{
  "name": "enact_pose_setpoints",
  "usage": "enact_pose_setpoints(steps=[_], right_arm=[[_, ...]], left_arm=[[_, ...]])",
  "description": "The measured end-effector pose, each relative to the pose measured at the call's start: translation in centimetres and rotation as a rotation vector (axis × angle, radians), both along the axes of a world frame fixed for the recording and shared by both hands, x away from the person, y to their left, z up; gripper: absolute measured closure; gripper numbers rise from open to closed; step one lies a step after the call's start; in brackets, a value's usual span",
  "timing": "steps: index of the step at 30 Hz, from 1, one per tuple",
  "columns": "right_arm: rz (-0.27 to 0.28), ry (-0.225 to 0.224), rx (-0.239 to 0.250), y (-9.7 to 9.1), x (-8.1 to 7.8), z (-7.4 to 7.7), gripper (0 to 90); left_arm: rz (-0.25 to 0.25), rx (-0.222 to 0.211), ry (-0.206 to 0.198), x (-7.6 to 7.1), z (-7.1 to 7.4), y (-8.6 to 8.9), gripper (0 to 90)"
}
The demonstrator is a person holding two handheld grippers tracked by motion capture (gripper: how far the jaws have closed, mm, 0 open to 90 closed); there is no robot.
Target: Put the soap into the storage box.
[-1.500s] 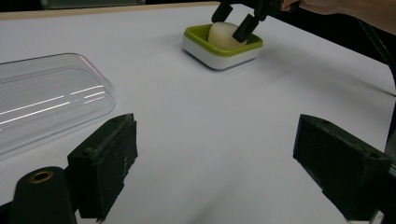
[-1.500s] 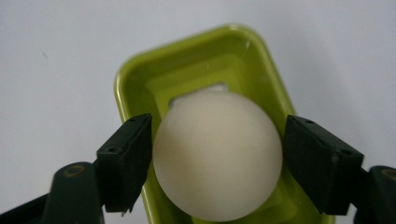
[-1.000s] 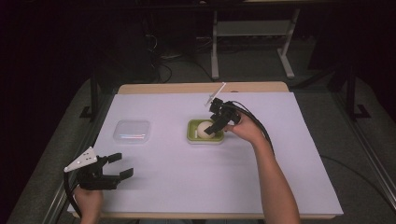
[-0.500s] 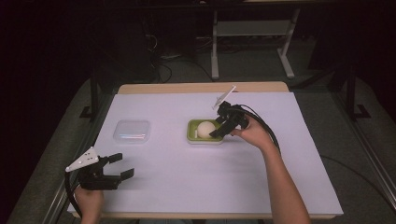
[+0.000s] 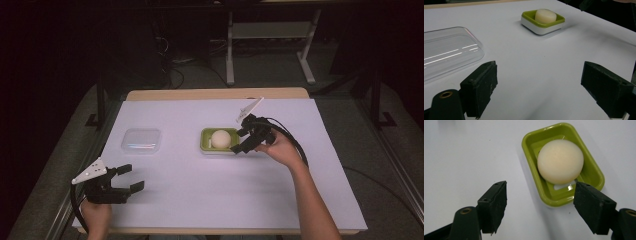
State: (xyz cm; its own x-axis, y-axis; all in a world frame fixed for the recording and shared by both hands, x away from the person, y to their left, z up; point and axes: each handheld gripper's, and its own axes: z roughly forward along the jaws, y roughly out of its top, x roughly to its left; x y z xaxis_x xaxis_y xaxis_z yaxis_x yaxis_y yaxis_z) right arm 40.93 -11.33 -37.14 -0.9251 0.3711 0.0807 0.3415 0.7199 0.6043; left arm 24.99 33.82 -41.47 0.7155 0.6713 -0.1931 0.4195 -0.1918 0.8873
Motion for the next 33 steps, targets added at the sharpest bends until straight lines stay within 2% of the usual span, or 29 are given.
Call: enact_pose_setpoints(steps=[6, 8, 13, 17, 19, 25, 27, 33], right_arm=[[0.002, -0.005, 0.002, -0.9, -1.0, -0.4, 26.1], [0.009, 0.007, -0.005, -1.1, -1.3, -0.5, 25.6], [0.008, -0.014, 0.009, -1.9, -2.3, -0.5, 25.9], [0.008, -0.005, -0.003, -2.3, -2.9, -0.5, 25.6], [0.010, -0.018, 0.004, -2.6, -3.3, -0.5, 25.7], [0.003, 0.002, -0.005, -3.2, -4.2, -1.1, 25.3], [0.001, -0.011, 0.005, -3.4, -4.6, -1.1, 25.4], [-0.001, -0.005, 0.008, -4.2, -5.6, -1.4, 25.3]], left_arm=[[-0.003, 0.005, -0.002, -0.1, 0.0, -0.2, 13.1], [-0.001, 0.004, 0.001, -0.1, 0.0, -0.2, 13.1], [-0.004, 0.009, 0.001, -0.1, 0.0, -0.3, 13.1], [-0.006, 0.013, 0.002, -0.1, 0.0, -0.3, 13.1], [-0.007, 0.010, -0.002, -0.1, 0.0, -0.3, 13.1], [-0.006, 0.010, -0.009, -0.1, 0.1, -0.3, 13.1], [-0.010, 0.013, -0.011, -0.1, 0.0, -0.3, 13.1], [-0.011, 0.022, -0.011, -0.1, 0.0, -0.2, 13.1]])
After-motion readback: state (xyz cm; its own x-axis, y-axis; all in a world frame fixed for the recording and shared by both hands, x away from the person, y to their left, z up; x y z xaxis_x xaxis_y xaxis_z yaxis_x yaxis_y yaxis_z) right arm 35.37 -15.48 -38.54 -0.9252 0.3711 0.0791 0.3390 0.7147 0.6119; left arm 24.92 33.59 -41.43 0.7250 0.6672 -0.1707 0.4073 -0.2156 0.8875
